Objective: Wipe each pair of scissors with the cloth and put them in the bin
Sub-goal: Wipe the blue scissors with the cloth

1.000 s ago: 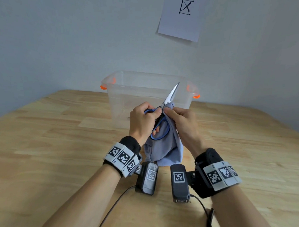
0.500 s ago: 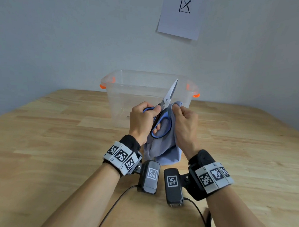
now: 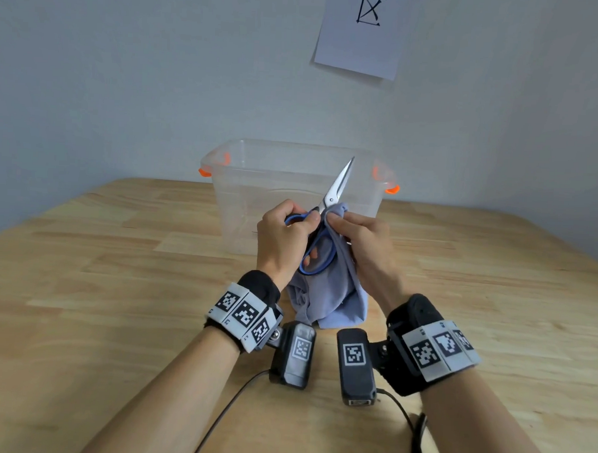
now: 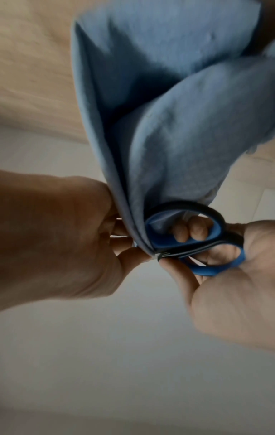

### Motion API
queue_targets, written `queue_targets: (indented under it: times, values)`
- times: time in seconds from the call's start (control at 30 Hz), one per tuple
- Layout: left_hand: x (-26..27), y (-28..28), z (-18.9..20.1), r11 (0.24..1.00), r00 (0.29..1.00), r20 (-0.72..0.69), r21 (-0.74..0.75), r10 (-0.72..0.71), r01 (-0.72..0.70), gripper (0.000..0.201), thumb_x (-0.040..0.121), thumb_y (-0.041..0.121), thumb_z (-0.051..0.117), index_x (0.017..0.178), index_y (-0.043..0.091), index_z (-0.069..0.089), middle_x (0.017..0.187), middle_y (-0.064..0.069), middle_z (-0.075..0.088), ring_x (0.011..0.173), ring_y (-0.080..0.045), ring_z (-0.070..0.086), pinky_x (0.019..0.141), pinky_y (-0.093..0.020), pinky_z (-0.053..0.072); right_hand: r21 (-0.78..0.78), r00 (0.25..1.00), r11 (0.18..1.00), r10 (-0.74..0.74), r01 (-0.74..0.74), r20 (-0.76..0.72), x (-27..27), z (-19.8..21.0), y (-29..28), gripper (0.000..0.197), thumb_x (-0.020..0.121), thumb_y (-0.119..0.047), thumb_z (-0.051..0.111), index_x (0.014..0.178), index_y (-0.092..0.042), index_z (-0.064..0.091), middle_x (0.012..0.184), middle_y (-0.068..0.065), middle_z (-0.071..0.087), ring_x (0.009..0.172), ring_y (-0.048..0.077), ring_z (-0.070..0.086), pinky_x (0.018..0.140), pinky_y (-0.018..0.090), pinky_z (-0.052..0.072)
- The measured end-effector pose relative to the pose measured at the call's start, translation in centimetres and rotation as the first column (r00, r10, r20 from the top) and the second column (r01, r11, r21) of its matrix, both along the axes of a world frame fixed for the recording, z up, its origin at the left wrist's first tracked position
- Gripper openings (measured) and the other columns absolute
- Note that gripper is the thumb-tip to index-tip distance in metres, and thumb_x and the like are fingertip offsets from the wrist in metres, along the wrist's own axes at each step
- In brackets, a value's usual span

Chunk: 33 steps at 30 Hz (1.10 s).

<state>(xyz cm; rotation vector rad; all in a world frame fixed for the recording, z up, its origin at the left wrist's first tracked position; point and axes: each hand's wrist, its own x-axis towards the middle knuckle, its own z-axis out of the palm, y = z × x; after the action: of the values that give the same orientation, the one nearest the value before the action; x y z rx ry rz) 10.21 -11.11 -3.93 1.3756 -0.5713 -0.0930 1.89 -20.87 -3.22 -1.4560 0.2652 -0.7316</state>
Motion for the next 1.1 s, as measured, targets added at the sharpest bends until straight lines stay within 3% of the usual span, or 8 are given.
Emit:
queue_targets:
  times: [0.1, 0.2, 0.33, 0.4, 0.57, 0.83, 0.97, 1.1]
  values:
    - [0.2, 0.1, -0.2, 1.0, 1.0, 0.008, -0.002, 0.014, -0.014, 0.029, 0.091, 0.008, 0.067, 0.069, 0.005, 0.049, 0.054, -0.011, 0.049, 0.038, -0.029, 0.049, 0.036, -0.026, 0.038, -0.09, 0.999, 0.995, -0.037, 0.039, 0.02, 0.4, -0.1, 0.4, 0.035, 0.095, -0.011, 0.06, 0.082, 0.022, 0.058, 0.077, 0.042, 0.056, 0.067, 0.028, 0.057, 0.066, 0.037, 0.049]
    - [0.3, 0.0, -0.3, 1.0, 1.0, -0.004, -0.01, 0.012, -0.012, 0.028, 0.091, 0.008, 0.067, 0.069, 0.004, 0.051, 0.055, -0.013, 0.05, 0.039, -0.029, 0.05, 0.037, -0.026, 0.038, -0.1, 0.998, 0.993, -0.052, 0.055, 0.032, 0.4, 0.0, 0.9, 0.041, 0.092, -0.015, 0.061, 0.073, 0.021, 0.052, 0.072, 0.044, 0.05, 0.066, 0.03, 0.05, 0.064, 0.042, 0.043]
    - [0.1, -0.2, -0.2, 0.999, 1.0, -0.02, -0.032, -0.02, 0.02, 0.028, 0.092, 0.008, 0.065, 0.069, 0.004, 0.05, 0.048, -0.013, 0.048, 0.038, -0.028, 0.048, 0.038, -0.026, 0.036, 0.027, 0.986, 0.987, -0.161, 0.16, 0.043, 0.4, -0.3, 0.9, 0.032, 0.092, -0.008, 0.059, 0.063, 0.003, 0.05, 0.063, 0.018, 0.044, 0.061, 0.025, 0.04, 0.057, 0.037, 0.037]
    - [0.0, -0.2, 0.0, 0.999, 0.999, -0.022, -0.043, -0.029, 0.028, 0.029, 0.093, 0.007, 0.065, 0.069, 0.003, 0.049, 0.046, -0.014, 0.047, 0.039, -0.028, 0.048, 0.038, -0.025, 0.035, 0.107, 0.987, 0.983, -0.155, 0.15, 0.038, 0.3, -0.3, 0.7, 0.023, 0.093, -0.006, 0.059, 0.072, 0.0, 0.057, 0.067, 0.015, 0.044, 0.063, 0.025, 0.042, 0.058, 0.034, 0.039]
    - [0.3, -0.1, 0.0, 0.999, 1.0, -0.016, -0.041, -0.002, 0.001, 0.03, 0.092, 0.008, 0.065, 0.068, 0.006, 0.049, 0.048, -0.014, 0.048, 0.039, -0.029, 0.049, 0.037, -0.025, 0.035, 0.163, 0.998, 0.984, -0.068, 0.065, 0.01, 0.3, 0.0, -0.1, 0.024, 0.093, -0.008, 0.061, 0.09, 0.015, 0.064, 0.076, 0.021, 0.058, 0.07, 0.029, 0.059, 0.063, 0.033, 0.053]
    - [0.0, 0.1, 0.0, 0.999, 0.998, 0.054, 0.021, 0.024, -0.026, 0.03, 0.092, 0.01, 0.066, 0.067, 0.007, 0.049, 0.046, -0.002, 0.05, 0.035, -0.027, 0.049, 0.036, -0.029, 0.039, 0.03, 1.0, 0.999, -0.014, 0.014, 0.004, 0.2, -0.1, 0.2, 0.035, 0.093, -0.009, 0.062, 0.076, 0.02, 0.053, 0.074, 0.025, 0.057, 0.07, 0.028, 0.056, 0.065, 0.032, 0.05]
    - [0.1, 0.0, -0.2, 0.999, 0.997, 0.06, 0.017, 0.04, -0.041, 0.032, 0.091, 0.01, 0.067, 0.065, 0.008, 0.05, 0.047, -0.003, 0.049, 0.035, -0.027, 0.049, 0.037, -0.03, 0.04, -0.052, 0.996, 0.995, -0.078, 0.08, 0.046, 0.6, -0.2, 0.8, 0.042, 0.087, -0.018, 0.062, 0.07, 0.019, 0.051, 0.069, 0.041, 0.051, 0.066, 0.03, 0.052, 0.065, 0.041, 0.046]
    - [0.0, -0.2, -0.2, 1.0, 1.0, 0.023, -0.004, 0.006, -0.006, 0.03, 0.092, 0.009, 0.066, 0.068, 0.005, 0.05, 0.045, -0.008, 0.048, 0.037, -0.028, 0.048, 0.038, -0.026, 0.036, 0.035, 0.982, 0.983, -0.184, 0.183, 0.051, 0.8, -0.4, 0.6, 0.034, 0.088, -0.011, 0.061, 0.059, 0.0, 0.048, 0.063, 0.017, 0.043, 0.063, 0.025, 0.039, 0.059, 0.034, 0.037]
